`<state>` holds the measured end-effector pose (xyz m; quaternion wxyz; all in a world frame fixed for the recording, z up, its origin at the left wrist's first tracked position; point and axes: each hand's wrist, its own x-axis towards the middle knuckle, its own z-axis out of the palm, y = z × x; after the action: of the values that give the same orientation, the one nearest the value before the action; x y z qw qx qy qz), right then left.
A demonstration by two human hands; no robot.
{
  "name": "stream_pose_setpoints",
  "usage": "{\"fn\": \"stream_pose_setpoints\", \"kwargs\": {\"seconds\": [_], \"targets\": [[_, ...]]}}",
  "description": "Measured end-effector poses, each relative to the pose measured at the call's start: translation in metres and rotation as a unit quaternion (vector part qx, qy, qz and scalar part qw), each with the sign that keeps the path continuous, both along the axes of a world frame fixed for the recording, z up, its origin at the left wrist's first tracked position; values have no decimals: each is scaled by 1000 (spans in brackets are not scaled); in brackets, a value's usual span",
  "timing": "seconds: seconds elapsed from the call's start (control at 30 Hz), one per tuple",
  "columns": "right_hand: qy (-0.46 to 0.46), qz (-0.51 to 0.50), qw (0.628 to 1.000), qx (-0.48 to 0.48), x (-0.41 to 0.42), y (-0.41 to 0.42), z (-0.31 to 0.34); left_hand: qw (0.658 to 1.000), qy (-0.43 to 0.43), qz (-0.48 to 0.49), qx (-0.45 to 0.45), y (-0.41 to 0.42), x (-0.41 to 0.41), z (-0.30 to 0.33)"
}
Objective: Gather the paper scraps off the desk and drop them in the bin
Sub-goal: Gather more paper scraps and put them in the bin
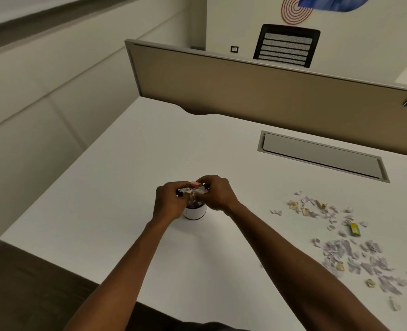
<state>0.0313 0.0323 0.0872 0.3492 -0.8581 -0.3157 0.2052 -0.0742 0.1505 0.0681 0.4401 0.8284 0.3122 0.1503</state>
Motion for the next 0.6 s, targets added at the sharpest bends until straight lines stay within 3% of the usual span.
{"fn": "stream_pose_setpoints", "kwargs": {"seconds": [0.17, 0.4, 0.6], "targets": [[-45, 19, 998, -44, -6, 7, 4, 998, -8, -53, 44, -1, 2, 1], [-70, 24, 997, -2, -13, -2, 3, 998, 4, -56, 4, -1, -4, -1], [-28, -117, 988, 100, -23, -38, -13, 997, -52, -47, 45, -5, -14, 3]]}}
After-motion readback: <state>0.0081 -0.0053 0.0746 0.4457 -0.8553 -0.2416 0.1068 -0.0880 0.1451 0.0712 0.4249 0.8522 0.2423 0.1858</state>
